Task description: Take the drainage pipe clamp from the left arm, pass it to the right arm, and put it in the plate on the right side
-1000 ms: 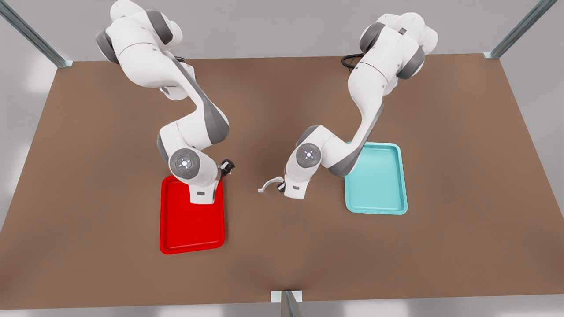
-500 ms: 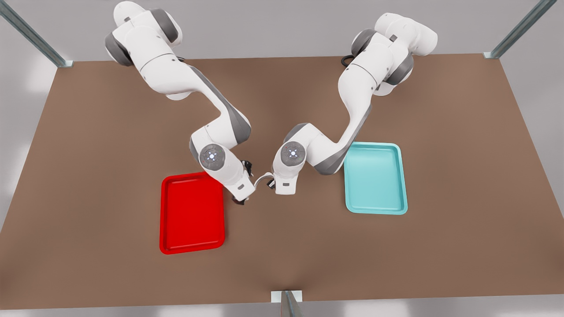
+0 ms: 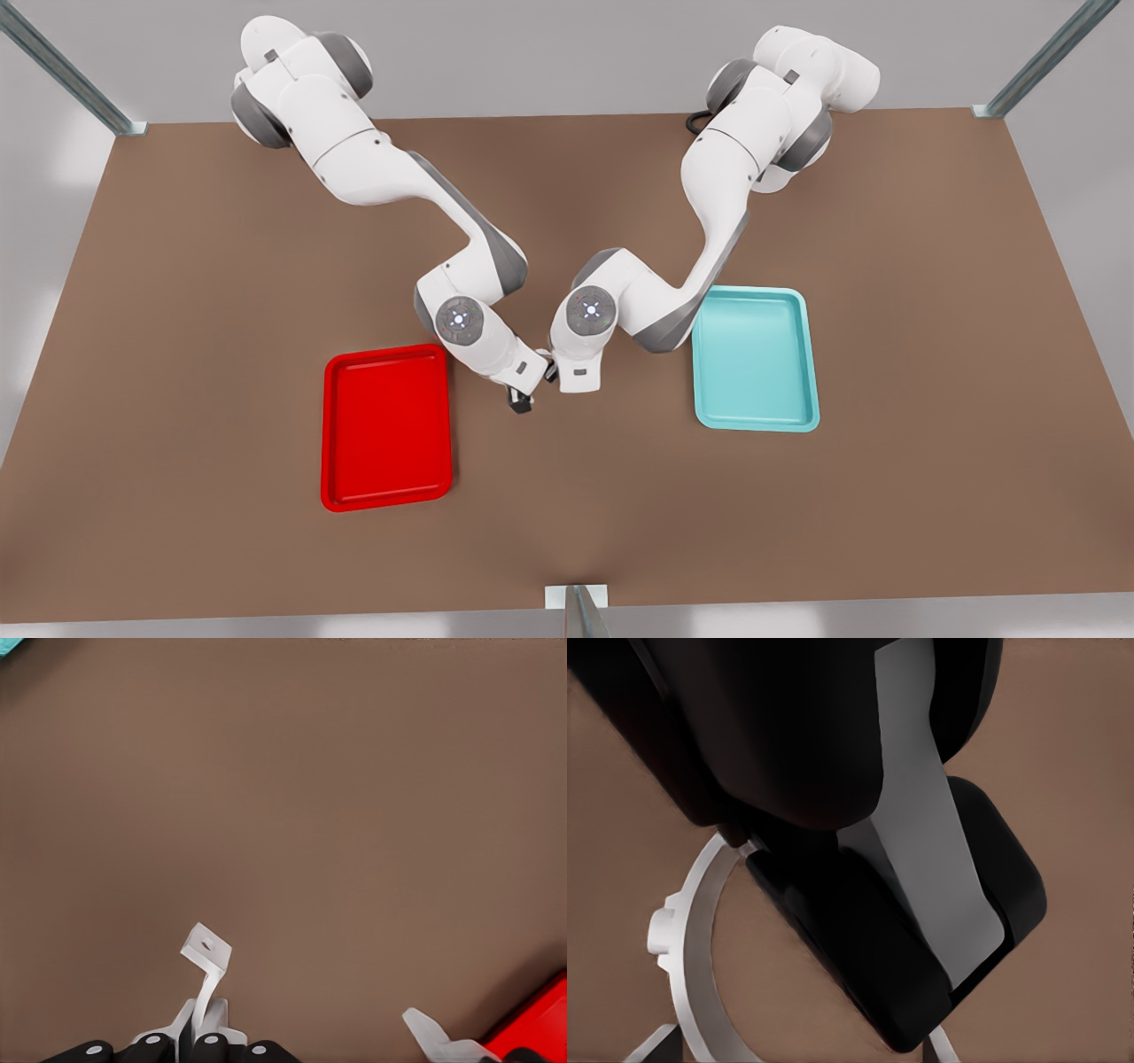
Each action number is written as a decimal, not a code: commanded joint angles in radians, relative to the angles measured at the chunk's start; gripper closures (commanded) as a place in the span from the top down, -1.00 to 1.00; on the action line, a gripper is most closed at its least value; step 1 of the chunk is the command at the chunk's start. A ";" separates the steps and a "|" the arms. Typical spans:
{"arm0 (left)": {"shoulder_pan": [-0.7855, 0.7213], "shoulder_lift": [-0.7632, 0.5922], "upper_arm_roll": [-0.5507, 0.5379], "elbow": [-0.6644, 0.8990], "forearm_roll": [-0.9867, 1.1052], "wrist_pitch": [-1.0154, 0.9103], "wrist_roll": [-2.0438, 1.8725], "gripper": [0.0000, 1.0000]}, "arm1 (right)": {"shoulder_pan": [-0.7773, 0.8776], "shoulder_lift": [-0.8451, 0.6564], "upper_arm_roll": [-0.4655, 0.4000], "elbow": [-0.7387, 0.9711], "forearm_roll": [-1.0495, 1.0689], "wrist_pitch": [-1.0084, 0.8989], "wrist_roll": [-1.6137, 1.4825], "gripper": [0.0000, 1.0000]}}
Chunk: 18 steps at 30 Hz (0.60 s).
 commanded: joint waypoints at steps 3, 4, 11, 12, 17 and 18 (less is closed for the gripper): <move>0.002 -0.002 0.001 0.001 -0.011 0.002 -0.056 -0.57 | -0.002 0.007 0.000 0.001 0.002 0.032 -0.259 1.00; 0.002 -0.002 0.001 0.001 -0.011 0.000 -0.056 -0.57 | -0.004 0.007 0.000 -0.001 0.002 0.032 -0.259 1.00; 0.010 -0.006 0.001 -0.001 -0.014 -0.008 -0.056 -0.57 | 0.002 0.025 -0.003 0.001 -0.006 0.042 -0.252 0.93; 0.010 -0.006 0.001 -0.001 -0.016 -0.008 -0.058 -0.57 | 0.005 0.024 -0.001 0.004 -0.017 0.042 -0.247 0.81; 0.011 -0.006 0.001 -0.001 -0.022 -0.008 -0.058 -0.57 | 0.010 0.024 -0.001 0.010 -0.029 0.046 -0.246 -0.57; 0.011 -0.006 0.001 -0.001 -0.022 0.000 -0.058 0.48 | 0.008 0.024 -0.001 0.008 -0.029 0.046 -0.246 -0.57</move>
